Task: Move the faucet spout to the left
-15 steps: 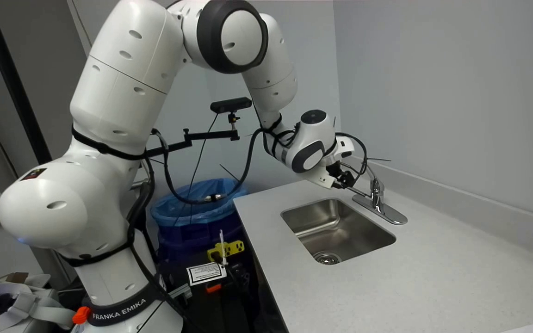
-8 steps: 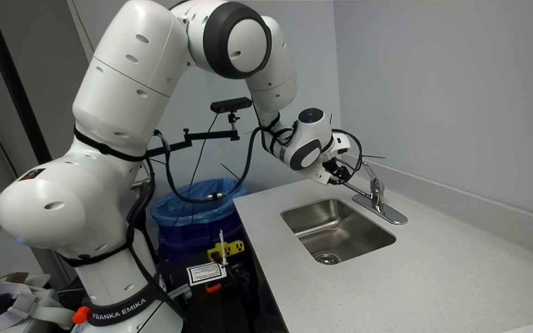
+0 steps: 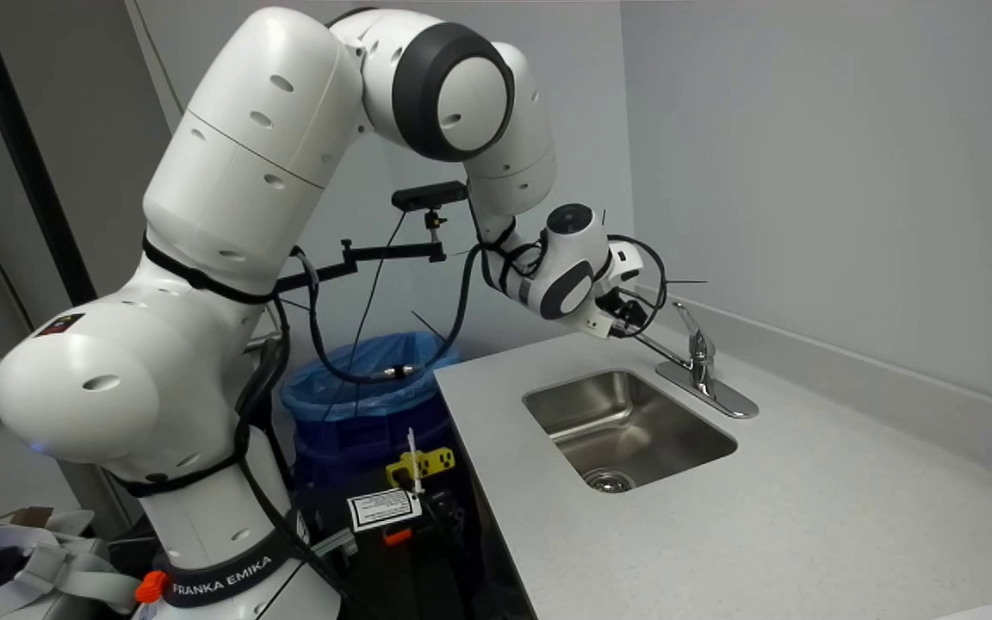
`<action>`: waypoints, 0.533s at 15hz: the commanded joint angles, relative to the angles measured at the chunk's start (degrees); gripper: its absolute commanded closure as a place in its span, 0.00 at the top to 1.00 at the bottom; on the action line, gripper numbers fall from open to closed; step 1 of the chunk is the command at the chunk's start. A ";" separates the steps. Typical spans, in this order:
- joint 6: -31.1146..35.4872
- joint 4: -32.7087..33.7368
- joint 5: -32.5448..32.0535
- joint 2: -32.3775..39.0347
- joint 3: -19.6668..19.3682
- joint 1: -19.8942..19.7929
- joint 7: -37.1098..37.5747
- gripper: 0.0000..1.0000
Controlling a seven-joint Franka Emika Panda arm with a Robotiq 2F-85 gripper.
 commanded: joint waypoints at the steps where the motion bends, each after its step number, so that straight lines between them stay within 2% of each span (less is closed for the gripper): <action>1: 2.43 3.23 -4.28 3.78 2.46 -0.22 1.72 1.00; 8: -0.27 4.19 -6.56 4.28 5.45 -2.10 2.22 1.00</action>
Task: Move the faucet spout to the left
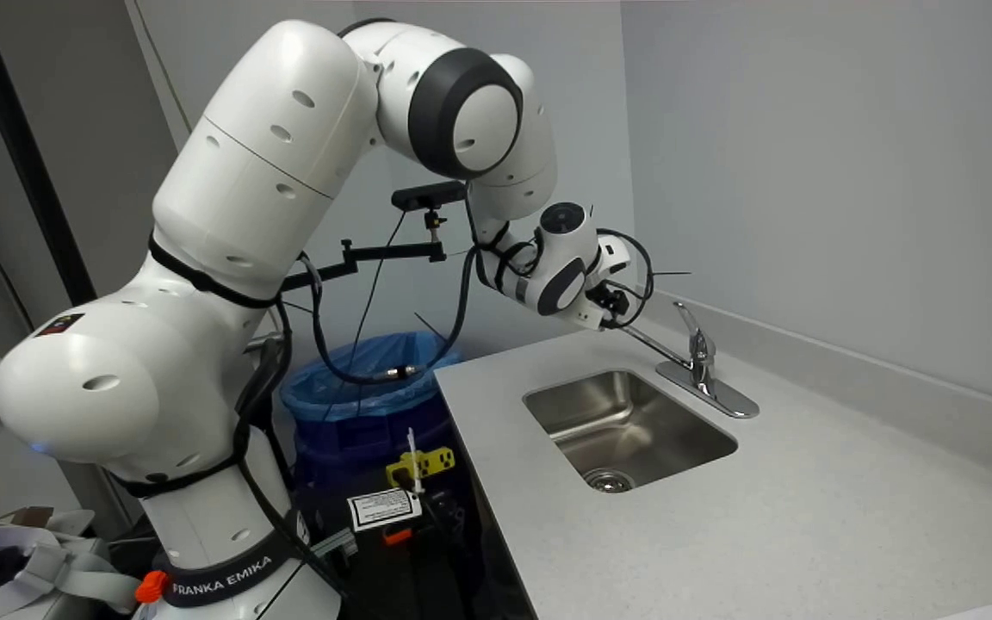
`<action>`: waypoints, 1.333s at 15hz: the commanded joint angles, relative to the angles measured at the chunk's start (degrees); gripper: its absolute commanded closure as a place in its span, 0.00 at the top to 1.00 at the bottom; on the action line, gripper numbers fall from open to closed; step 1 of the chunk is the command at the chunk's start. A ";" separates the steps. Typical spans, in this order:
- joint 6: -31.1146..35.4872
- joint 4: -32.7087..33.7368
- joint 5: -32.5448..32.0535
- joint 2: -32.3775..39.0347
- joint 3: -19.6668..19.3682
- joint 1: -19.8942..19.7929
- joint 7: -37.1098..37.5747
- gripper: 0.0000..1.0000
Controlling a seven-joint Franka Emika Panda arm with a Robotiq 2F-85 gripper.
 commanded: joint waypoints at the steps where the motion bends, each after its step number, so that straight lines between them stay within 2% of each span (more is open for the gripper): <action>1: -1.02 1.20 -2.54 0.84 2.30 -2.59 1.28 1.00; 7: -5.83 -0.02 -2.74 -2.74 6.77 -7.70 1.05 1.00; 13: -15.71 -1.67 0.65 -9.08 11.05 -12.30 -1.28 1.00; 15: -18.58 -2.33 1.75 -12.47 9.37 -11.97 -1.73 1.00; 20: -22.83 -5.29 2.47 -21.04 2.04 -9.31 -4.56 1.00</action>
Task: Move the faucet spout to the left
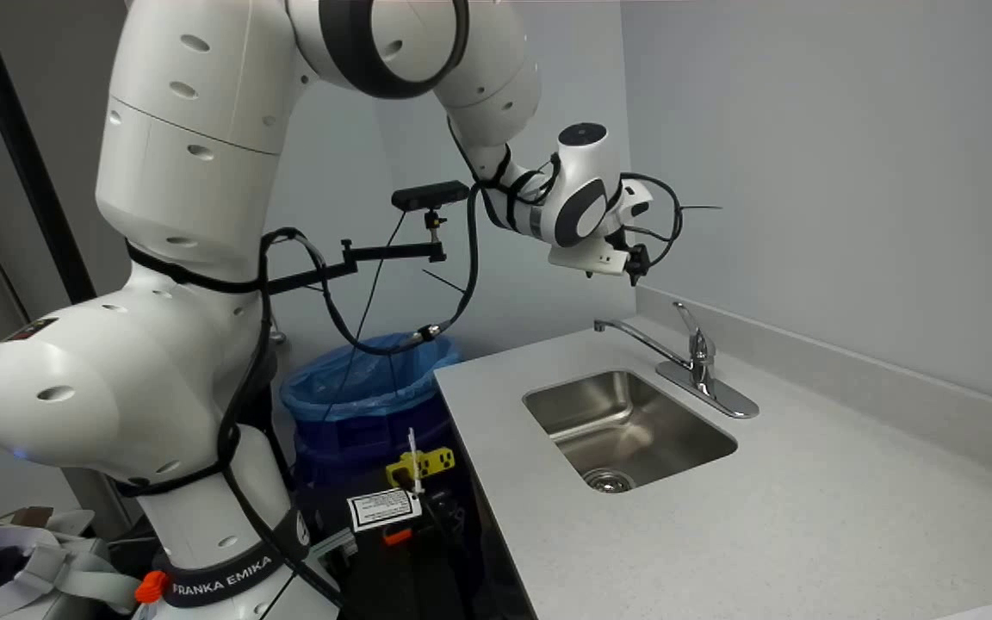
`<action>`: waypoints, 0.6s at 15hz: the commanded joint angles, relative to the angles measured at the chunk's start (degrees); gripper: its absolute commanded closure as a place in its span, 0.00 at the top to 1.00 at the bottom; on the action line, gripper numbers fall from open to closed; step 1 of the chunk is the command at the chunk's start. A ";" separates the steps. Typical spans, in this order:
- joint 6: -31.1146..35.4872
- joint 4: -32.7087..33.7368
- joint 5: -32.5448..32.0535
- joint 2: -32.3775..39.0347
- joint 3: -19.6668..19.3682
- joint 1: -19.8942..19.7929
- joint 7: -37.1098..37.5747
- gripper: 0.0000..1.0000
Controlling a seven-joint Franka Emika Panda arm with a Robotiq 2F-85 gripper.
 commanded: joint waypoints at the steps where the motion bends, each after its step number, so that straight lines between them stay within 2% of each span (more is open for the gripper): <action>1: -3.12 -3.94 -1.70 -7.36 -3.04 -0.24 -0.55 1.00; 9: -5.72 -8.36 -1.47 -16.29 -2.91 -2.52 -1.34 1.00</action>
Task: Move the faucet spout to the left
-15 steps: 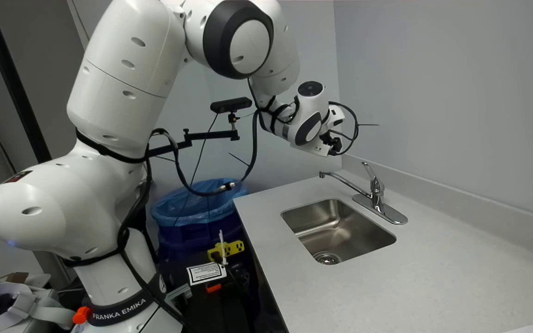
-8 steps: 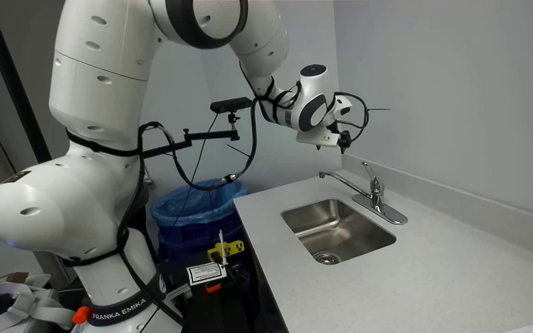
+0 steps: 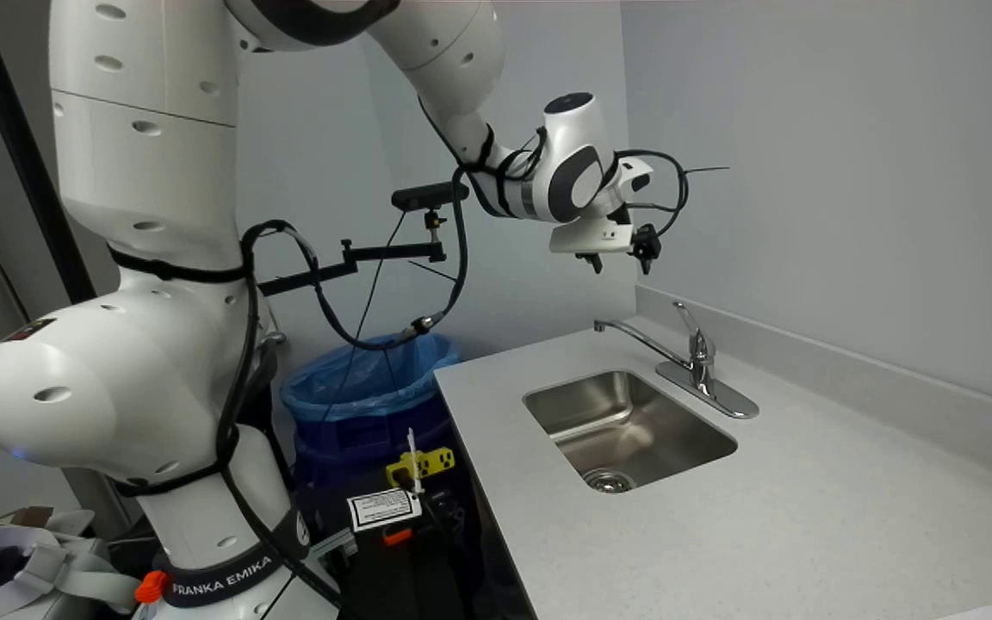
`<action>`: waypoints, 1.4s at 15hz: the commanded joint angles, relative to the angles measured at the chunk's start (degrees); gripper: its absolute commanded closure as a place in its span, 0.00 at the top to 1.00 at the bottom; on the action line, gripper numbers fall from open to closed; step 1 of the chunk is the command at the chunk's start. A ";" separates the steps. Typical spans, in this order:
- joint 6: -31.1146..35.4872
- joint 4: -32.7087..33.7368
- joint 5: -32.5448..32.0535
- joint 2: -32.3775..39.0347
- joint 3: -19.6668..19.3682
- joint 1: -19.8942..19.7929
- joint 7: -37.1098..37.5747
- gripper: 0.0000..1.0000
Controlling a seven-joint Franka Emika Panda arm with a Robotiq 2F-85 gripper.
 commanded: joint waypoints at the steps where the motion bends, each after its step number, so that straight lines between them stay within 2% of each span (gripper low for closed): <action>1: -2.30 -3.77 -0.17 -6.56 0.16 -1.99 -0.55 1.00; 11: -4.44 -9.41 4.84 -15.70 1.72 -7.72 -4.51 1.00; 15: -6.62 -10.81 10.46 -18.56 2.31 -8.92 -8.38 1.00; 17: -10.31 -10.76 15.27 -19.65 2.61 -9.06 -10.96 1.00; 21: -15.75 -11.39 20.82 -22.86 1.55 -8.25 -13.99 1.00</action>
